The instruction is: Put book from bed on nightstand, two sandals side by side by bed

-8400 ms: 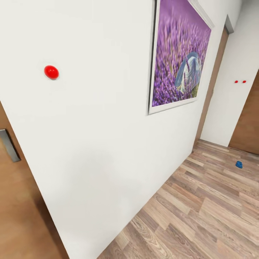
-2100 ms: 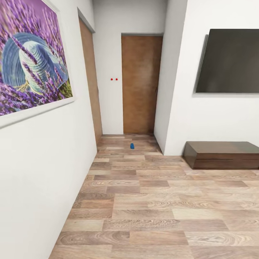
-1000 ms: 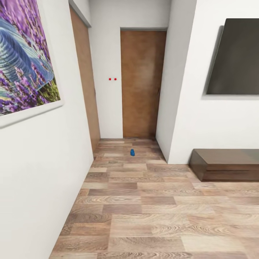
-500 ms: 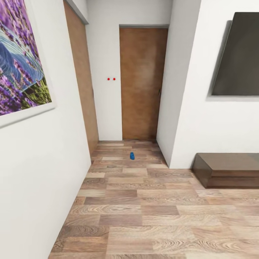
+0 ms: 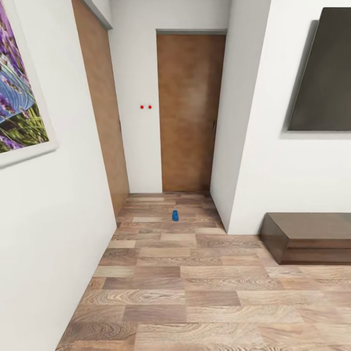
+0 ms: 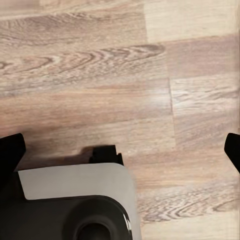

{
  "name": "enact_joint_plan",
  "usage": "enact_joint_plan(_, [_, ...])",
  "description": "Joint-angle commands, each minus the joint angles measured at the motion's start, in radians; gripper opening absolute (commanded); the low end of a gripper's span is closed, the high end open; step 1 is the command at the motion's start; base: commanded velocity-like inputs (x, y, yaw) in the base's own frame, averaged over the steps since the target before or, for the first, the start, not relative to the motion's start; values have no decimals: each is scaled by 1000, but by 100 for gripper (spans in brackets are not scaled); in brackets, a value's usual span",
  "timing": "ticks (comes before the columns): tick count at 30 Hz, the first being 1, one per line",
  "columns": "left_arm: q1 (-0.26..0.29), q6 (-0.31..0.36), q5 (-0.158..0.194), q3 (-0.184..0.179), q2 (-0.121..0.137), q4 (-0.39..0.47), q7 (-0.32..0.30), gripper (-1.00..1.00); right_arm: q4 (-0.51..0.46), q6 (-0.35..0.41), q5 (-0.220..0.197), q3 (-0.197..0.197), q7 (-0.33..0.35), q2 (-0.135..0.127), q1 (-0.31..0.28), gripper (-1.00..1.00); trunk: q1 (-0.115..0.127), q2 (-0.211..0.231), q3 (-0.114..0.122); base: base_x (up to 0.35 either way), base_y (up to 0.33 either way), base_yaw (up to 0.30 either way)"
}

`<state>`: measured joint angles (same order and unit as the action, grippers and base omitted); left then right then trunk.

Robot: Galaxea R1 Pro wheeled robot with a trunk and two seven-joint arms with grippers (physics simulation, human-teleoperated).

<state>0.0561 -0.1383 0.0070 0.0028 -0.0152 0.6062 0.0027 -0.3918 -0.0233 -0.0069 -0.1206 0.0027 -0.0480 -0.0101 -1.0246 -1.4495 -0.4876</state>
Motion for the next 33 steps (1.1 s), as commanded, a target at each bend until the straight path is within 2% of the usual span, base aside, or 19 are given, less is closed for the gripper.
enact_joint_plan(1, [1, -3, 1, 0, 0, 0, 0, 100, 1, -3, -1, -2, 0, 0, -1, 100, 0, 0, -1, 264, -184, 0])
enact_joint_plan(26, [1, -3, 1, 0, 0, 0, 0, 100, 1, -4, -1, -2, 0, 0, -1, 100, 0, 0, -1, 264, -183, 0])
enact_joint_plan(33, [1, -3, 1, 0, 0, 0, 0, 100, 1, -4, -1, -2, 0, 0, -1, 100, 0, 0, -1, 297, -81, 0])
